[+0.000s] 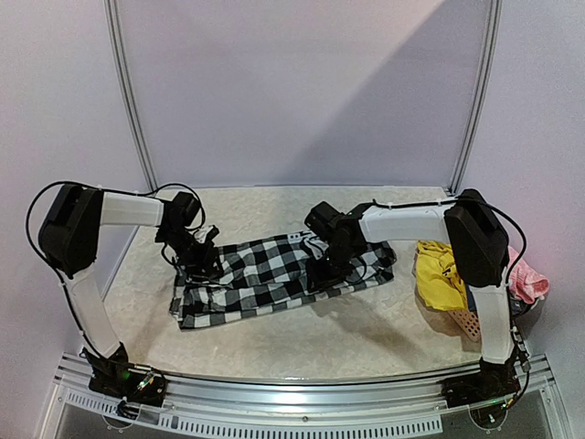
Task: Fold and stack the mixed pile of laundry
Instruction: Rotate the rectangle-folded shirt at the center of the board.
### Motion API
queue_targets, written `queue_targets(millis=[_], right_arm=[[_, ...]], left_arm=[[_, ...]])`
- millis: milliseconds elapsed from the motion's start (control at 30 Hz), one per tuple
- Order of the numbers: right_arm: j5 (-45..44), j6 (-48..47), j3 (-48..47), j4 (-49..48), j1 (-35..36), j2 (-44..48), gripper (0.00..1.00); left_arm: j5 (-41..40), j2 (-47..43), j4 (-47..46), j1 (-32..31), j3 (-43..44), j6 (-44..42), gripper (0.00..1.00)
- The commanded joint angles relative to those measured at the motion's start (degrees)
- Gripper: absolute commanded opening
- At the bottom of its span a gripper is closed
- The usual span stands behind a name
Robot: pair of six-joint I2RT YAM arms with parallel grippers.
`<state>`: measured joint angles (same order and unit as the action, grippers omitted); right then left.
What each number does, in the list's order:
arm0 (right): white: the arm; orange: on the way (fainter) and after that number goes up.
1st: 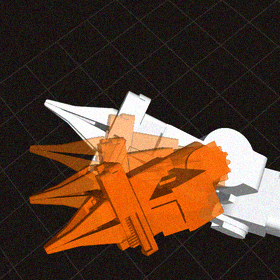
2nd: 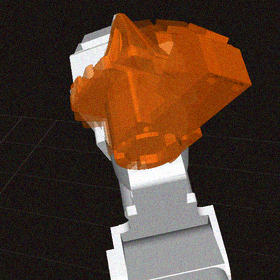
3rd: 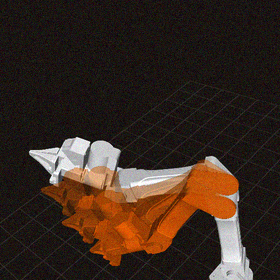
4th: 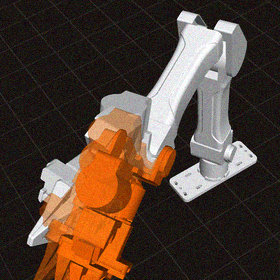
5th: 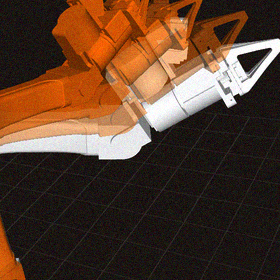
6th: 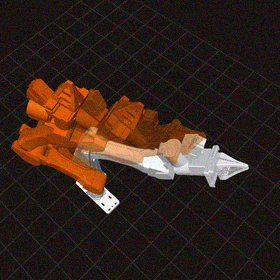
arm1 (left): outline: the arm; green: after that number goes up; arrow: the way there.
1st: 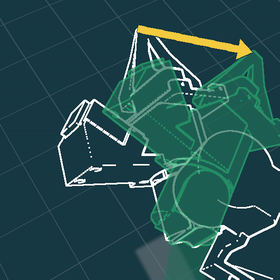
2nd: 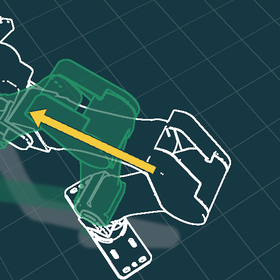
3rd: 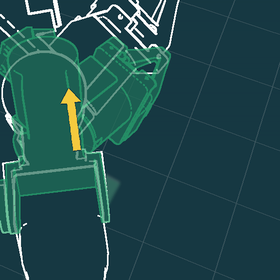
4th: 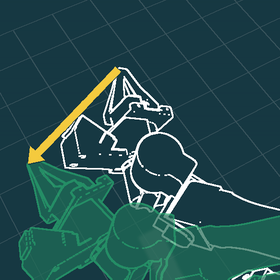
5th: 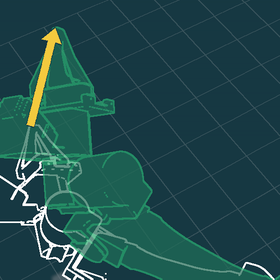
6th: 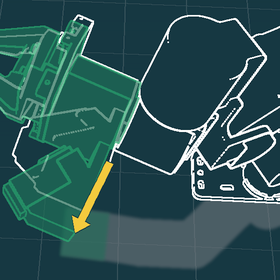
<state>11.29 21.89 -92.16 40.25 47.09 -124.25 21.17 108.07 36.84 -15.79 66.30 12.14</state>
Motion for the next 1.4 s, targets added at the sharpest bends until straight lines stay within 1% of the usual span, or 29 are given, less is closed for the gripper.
queue_targets(millis=[0,233,367,433,567,700,800,900,1000,1200,1367], right_arm=[[0.1,-1.9,-3.8,1.4,-1.3,-3.4,0.33],[0.7,-2.2,-10.8,2.2,-3.5,-7.4,0.33],[0.7,-0.9,-15.0,2.0,-4.3,-10.0,0.34],[0.7,-0.5,-16.4,1.7,-4.4,-10.7,0.34],[0.9,0.2,-16.7,1.7,-4.4,-10.2,0.34],[0.8,0.0,-15.9,3.4,-4.4,-8.1,0.34],[-0.6,-0.7,-13.5,3.5,-4.4,-4.5,0.34],[-2.7,-1.5,-10.3,2.8,-4.4,0.2,0.35],[-3.9,-1.5,-6.8,1.9,-4.4,4.8,0.35],[-6.1,0.7,4.8,-2.1,-4.4,12.9,0.36],[-7.3,3.1,9.9,-2.0,-4.4,15.6,0.36]], left_arm=[[-1.5,-1.8,2.5,0.6,-4.7,2.0,0.46],[-0.1,-8.0,1.0,0.6,-12.4,5.3,0.45],[0.8,-14.3,1.7,0.1,-17.4,7.5,0.43],[1.0,-18.1,2.6,-0.4,-18.4,9.1,0.44],[1.0,-23.1,4.5,-0.9,-17.3,10.9,0.46],[-3.9,-25.7,6.7,-0.8,-12.7,8.5,0.53],[-6.2,-26.7,6.6,-0.8,-8.5,6.4,0.57],[-6.8,-26.0,5.0,-0.8,-5.5,4.4,0.61],[-6.0,-22.3,4.3,-0.7,-1.7,2.2,0.63],[-3.1,-12.7,2.1,-0.8,5.3,0.1,0.63],[-0.3,-5.6,2.6,-1.2,9.8,-1.9,0.61]])
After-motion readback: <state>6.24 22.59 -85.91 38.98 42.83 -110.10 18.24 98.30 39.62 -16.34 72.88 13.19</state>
